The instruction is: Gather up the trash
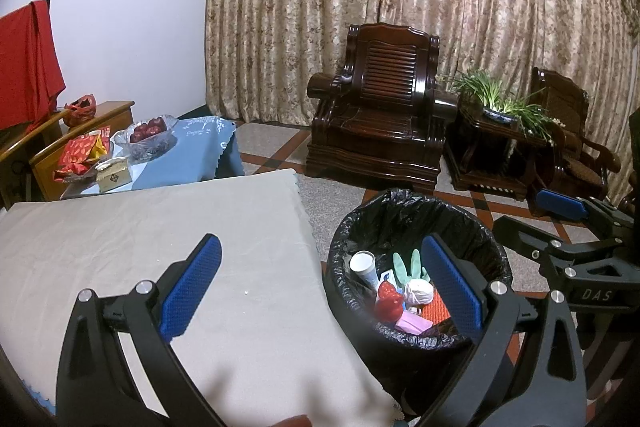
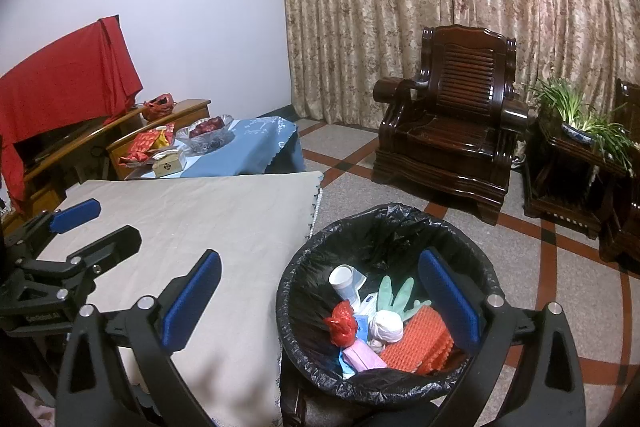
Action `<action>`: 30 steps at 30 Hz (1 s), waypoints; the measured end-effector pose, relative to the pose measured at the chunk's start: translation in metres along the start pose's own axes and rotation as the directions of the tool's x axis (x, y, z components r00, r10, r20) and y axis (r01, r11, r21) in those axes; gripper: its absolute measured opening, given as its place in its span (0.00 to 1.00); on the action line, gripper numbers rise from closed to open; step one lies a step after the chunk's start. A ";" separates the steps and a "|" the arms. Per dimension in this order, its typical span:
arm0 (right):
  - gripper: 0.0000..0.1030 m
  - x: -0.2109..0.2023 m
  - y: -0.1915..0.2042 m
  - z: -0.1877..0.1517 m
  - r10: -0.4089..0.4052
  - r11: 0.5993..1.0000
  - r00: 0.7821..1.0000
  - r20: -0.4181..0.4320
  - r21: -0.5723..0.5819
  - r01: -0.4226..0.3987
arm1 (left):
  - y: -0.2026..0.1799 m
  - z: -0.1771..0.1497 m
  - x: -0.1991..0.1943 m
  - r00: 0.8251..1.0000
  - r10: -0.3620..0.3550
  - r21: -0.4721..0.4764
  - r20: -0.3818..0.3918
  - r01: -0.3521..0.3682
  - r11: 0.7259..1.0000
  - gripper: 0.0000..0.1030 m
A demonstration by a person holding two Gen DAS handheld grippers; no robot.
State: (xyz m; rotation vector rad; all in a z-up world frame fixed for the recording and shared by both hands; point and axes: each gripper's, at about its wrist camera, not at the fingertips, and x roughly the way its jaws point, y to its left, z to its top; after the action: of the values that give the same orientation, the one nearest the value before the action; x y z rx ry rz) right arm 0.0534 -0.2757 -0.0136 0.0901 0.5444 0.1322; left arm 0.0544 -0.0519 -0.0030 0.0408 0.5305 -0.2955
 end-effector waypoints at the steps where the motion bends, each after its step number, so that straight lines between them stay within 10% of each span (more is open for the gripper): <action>1: 0.94 0.000 0.000 0.000 0.000 1.000 1.000 0.000 0.000 0.000 | 0.000 0.000 0.000 1.000 0.000 0.000 -0.001 0.000 1.000 0.95; 30: 0.94 0.000 0.000 0.001 0.001 1.000 1.000 0.000 0.000 -0.001 | -0.002 0.000 -0.001 1.000 0.000 0.002 -0.003 0.000 1.000 0.95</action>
State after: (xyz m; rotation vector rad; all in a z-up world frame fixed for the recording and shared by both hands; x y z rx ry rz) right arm 0.0537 -0.2758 -0.0129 0.0903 0.5448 0.1327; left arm 0.0534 -0.0536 -0.0022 0.0429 0.5333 -0.2961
